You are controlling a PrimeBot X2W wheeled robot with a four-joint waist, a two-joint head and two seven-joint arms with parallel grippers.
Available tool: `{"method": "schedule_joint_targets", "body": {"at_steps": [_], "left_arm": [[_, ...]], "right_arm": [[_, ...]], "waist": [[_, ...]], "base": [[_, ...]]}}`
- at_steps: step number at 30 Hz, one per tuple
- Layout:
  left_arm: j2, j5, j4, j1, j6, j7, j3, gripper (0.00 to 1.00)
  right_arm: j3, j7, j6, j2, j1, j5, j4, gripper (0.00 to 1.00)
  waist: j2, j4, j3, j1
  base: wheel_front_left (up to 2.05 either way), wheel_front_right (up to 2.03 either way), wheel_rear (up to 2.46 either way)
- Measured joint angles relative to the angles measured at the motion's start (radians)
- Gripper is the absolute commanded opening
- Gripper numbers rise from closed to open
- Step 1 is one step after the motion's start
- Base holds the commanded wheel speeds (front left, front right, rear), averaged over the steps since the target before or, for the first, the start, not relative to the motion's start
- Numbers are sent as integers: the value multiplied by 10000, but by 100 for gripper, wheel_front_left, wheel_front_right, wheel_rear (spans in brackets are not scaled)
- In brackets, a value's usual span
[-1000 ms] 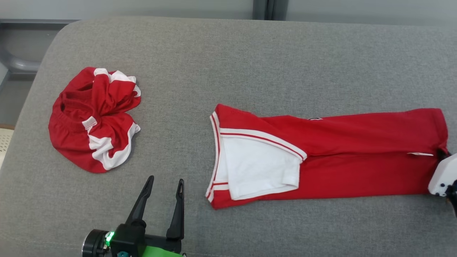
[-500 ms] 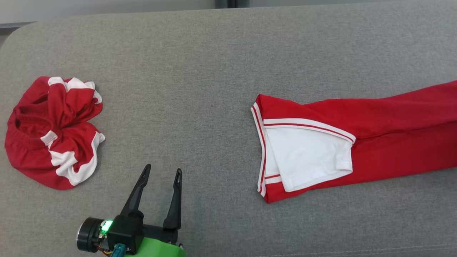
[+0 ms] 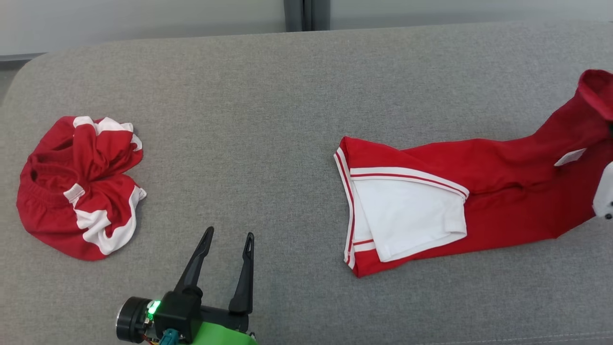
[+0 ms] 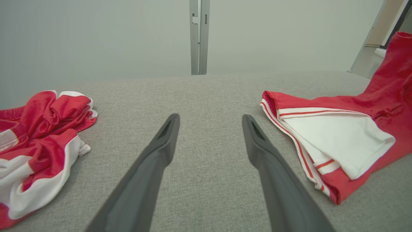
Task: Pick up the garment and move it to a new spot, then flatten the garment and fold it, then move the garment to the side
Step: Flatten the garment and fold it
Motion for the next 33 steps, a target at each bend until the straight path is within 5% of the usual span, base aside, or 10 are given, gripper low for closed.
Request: {"method": "schedule_joint_targets", "body": {"at_steps": [7,15,33], "left_arm": [[0,-190,96,3,121,0,-316,100],[-2,-263,211,2,125,0,-500,100],[-2,-420,299,-82,86,0,-777,100]], "right_arm": [[174,800,0,1601,941,-531,-2132,0],[991,642,0,3020,1340,-803,-2569,0],[2405,-1329,0,3868,1071,-959,-280,0]], "waist": [[0,425,-215,0],[0,979,-350,0],[0,1275,-160,0]], "base": [[0,0,0],[0,0,0],[0,0,0]]}}
